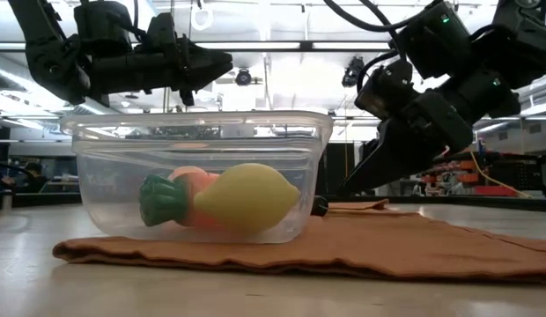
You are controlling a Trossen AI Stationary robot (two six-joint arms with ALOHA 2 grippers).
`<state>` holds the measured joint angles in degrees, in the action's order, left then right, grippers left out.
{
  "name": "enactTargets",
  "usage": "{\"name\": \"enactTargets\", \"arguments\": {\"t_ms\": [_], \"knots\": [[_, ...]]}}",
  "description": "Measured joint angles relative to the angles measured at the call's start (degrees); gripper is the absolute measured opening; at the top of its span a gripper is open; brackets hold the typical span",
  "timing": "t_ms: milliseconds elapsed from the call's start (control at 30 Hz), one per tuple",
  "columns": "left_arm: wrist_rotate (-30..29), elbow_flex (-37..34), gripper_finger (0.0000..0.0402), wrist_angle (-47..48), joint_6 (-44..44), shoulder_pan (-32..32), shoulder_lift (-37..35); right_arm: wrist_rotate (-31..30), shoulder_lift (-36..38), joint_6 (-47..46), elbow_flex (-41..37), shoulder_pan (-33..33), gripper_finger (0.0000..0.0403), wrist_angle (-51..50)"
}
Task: Pick and placing Produce into tupperware
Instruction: Put the black cherry into the transparent bin
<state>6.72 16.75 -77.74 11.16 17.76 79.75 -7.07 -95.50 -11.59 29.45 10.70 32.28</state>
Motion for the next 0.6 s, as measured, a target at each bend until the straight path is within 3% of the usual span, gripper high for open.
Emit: {"name": "enactTargets", "arguments": {"t_ms": [600], "knots": [[0.0,0.0,0.0114,0.2,0.0,0.0,0.0,1.7,-7.8,7.2,1.4,0.2,0.0245,10.2]]}}
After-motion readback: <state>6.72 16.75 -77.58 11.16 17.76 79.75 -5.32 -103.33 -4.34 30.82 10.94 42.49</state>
